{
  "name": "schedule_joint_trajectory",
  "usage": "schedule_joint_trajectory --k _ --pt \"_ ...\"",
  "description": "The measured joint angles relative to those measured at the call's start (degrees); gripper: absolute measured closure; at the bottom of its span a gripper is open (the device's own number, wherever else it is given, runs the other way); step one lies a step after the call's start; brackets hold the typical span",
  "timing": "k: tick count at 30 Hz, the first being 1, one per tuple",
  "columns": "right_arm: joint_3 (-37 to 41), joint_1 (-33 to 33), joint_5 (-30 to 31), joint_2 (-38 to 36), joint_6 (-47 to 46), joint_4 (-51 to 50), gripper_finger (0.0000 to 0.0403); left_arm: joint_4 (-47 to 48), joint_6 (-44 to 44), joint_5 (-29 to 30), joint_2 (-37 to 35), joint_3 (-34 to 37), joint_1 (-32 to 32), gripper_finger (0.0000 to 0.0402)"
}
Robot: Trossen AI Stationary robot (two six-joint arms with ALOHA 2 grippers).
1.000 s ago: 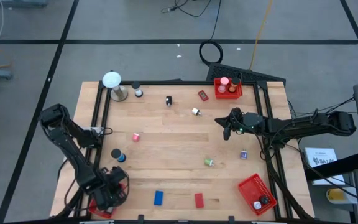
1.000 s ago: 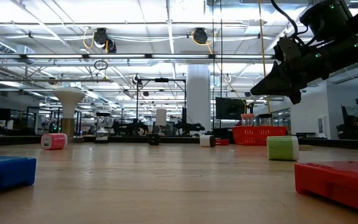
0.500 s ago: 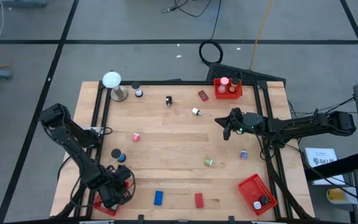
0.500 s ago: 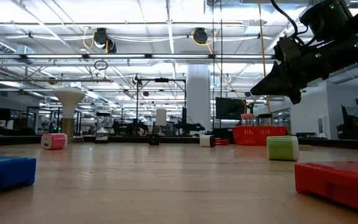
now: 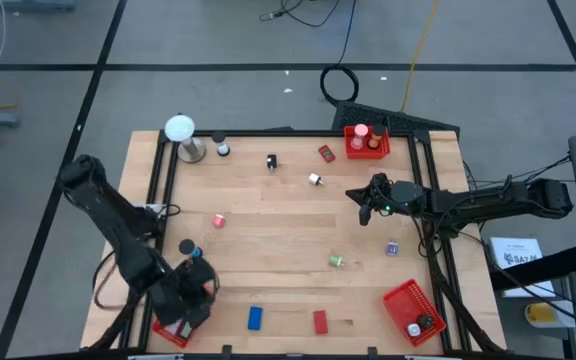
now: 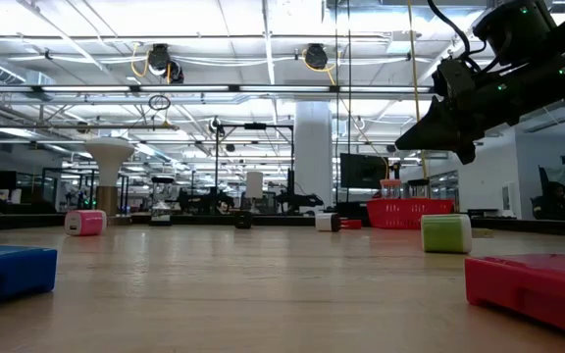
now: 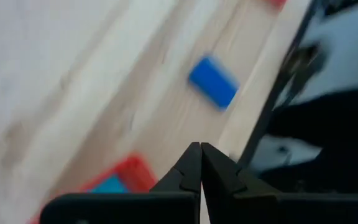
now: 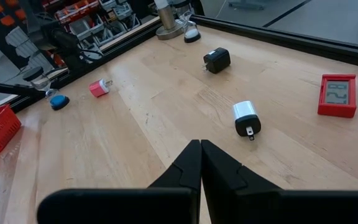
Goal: Pick & Place Office items
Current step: Put the pink charger adapter into the bottom right red basket
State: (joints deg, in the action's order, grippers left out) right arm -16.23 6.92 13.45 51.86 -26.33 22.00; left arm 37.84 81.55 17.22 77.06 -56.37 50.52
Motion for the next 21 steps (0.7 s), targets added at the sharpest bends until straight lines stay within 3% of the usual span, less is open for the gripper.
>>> schedule_joint_trajectory --k 5,8,11,14,17,21 --pt "0.0 0.0 0.0 0.0 0.0 0.0 0.0403 5.1 -0.6 7.9 -7.3 -0.1 -6.3 0.0393" --pt "0.0 0.0 0.0 0.0 0.0 0.0 0.0403 8.2 -4.5 8.8 -9.9 -0.1 -13.5 0.0395" --pt "0.0 0.0 0.0 0.0 -0.4 0.0 0.0403 11.4 -7.5 7.5 -9.6 0.0 -23.0 0.0399" --pt "0.0 0.0 0.0 0.0 -2.6 0.0 0.0403 13.5 -6.6 2.6 -8.8 0.0 -32.8 0.0389" --pt "0.0 -0.7 0.0 0.0 -3.5 0.0 0.0403 14.1 -8.3 -3.7 -7.1 1.0 -40.3 0.0358" --pt "0.0 -1.7 0.0 0.0 -4.3 0.1 0.0403 16.4 -10.2 -7.1 -4.8 2.7 -45.4 0.03"
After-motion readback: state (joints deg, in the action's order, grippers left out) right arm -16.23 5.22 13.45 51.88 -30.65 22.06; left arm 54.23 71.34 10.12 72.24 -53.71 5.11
